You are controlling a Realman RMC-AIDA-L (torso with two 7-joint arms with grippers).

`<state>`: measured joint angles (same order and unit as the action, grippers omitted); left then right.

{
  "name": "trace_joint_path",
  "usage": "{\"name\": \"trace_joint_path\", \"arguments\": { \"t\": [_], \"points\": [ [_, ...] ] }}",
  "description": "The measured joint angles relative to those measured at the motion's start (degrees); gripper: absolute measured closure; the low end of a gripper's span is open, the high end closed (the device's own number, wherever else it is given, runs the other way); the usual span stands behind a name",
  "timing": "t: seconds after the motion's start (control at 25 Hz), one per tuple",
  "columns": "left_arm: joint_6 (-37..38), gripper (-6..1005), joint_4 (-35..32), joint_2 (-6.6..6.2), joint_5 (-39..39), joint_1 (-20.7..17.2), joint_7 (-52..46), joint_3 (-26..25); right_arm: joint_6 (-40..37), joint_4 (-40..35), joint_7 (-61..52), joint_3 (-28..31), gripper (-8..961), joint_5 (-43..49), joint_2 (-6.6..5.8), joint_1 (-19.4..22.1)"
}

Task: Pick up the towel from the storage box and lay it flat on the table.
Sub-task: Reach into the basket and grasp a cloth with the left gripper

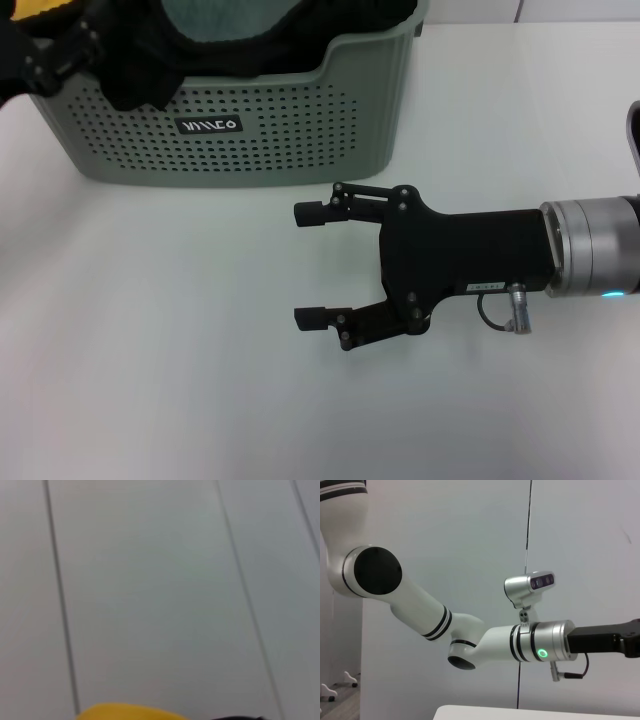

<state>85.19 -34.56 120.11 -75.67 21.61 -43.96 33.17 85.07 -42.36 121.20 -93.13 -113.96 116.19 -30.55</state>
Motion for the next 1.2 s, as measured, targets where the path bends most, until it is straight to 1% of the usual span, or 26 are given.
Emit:
{"name": "trace_joint_path", "arguments": {
  "t": [0.24,0.52,1.04,1.2],
  "points": [
    [-3.61,120,0.46,-0.03,1.73,0.08,5.74,0.0,0.01,0.13,0.08,-0.03,70,0.07,0.0,-0.18],
    [-4.41,120,1.34,0.07,1.75,0.16,9.92,0.0,0.01,0.17,0.57,-0.03,70,-0.02,0.0,-0.16],
    [-6.94,124,2.11,0.12,1.75,1.36,11.22,0.04,0.27,0.17,1.23,-0.03,71,-0.44,0.0,0.28],
    [-7.39,126,2.32,0.12,1.67,1.54,11.23,0.06,-1.35,0.17,2.07,-0.83,71,-1.81,-0.01,-0.01]
  ]
}}
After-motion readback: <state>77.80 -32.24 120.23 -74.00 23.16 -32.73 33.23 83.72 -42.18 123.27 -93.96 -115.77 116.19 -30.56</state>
